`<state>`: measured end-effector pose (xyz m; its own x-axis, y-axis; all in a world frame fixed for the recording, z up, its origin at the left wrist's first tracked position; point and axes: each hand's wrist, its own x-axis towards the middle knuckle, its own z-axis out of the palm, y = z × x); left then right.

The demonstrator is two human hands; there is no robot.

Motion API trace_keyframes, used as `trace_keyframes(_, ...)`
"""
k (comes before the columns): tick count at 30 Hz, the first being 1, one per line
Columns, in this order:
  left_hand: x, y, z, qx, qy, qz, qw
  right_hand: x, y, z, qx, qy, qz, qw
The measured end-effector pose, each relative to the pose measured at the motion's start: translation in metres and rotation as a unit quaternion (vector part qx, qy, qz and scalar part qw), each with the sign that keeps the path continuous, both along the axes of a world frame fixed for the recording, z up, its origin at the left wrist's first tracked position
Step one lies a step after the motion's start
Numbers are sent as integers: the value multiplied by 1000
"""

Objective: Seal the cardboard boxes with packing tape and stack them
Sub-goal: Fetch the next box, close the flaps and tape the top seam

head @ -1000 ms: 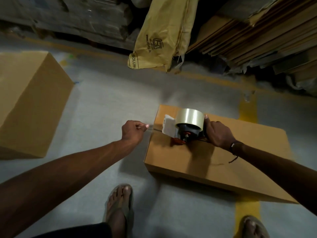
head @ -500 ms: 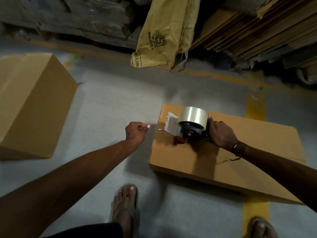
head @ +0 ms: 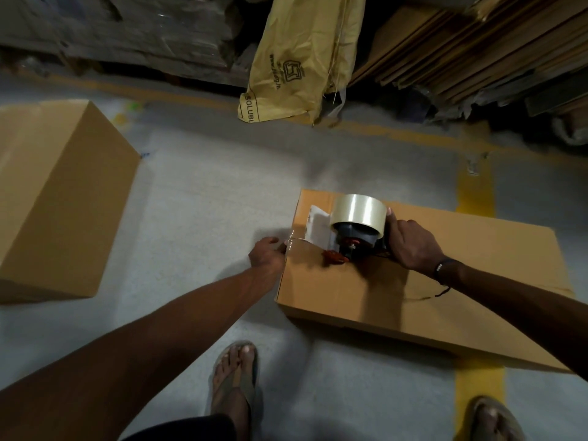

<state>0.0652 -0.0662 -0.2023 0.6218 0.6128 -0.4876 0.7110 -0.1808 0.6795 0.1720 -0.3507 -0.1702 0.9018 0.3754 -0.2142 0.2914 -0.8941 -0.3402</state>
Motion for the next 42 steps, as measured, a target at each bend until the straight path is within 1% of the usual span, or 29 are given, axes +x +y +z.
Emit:
trace_keyframes(2, -1, 4, -4, 19, 65, -25, 997, -1, 0, 0, 17, -3, -6, 1000)
trace_keyframes(3, -2, 7, -5, 44, 69, -30, 996, -2, 1, 0, 24, -3, -10, 1000)
trace_keyframes(6, 0, 6, -3, 112, 5, -7, 994, -5, 4, 10, 6, 5, -28, 1000)
trace_keyframes(8, 3, -4, 5, 138, -39, -9, 990, -4, 6, 11, 6, -18, 3, 1000)
trace_keyframes(10, 5, -17, 15, 144, -42, -52, 987, -4, 5, 9, 21, -39, 16, 999)
trace_keyframes(12, 8, -24, 16, 149, -8, -78, 986, -7, 6, 10, 25, -48, 5, 999)
trace_keyframes(16, 14, -27, 16, 155, 36, -83, 984, -12, 10, 16, 32, -50, 1, 998)
trace_keyframes(20, 17, -23, 18, 142, 53, -95, 984, -12, 9, 18, 41, -27, -8, 999)
trace_keyframes(22, 18, -19, 17, 136, 46, -99, 985, -11, 3, 19, 25, -20, -12, 999)
trace_keyframes(25, 17, -19, 19, 128, 17, -104, 986, -8, -28, 16, 0, -18, -18, 1000)
trace_keyframes(28, 15, -18, 14, 124, -5, -106, 987, -6, -76, 14, -16, -28, -14, 999)
trace_keyframes(32, 13, -18, 10, 149, -25, -125, 981, -8, -128, 20, -17, -13, -55, 998)
trace_keyframes(33, 12, -23, 10, 168, -20, -134, 976, -8, -136, 20, -17, -10, -59, 998)
trace_keyframes(35, 10, -35, 8, 241, 19, -157, 958, -9, -143, 19, -18, -17, -49, 998)
trace_keyframes(36, 7, -40, 7, 284, 26, -178, 942, -9, -143, 19, -20, -21, -50, 998)
trace_keyframes(38, 1, -50, 8, 349, -12, -263, 899, -9, -141, 20, -30, -28, -54, 998)
trace_keyframes(39, -3, -56, 9, 358, -43, -316, 878, -9, -141, 21, -30, -28, -54, 998)
trace_keyframes(40, -9, -65, 9, 355, -69, -366, 858, -11, -139, 24, -20, -3, -47, 999)
trace_keyframes(42, -21, -95, 11, 332, -81, -441, 830, -9, -141, 24, -20, -10, -38, 999)
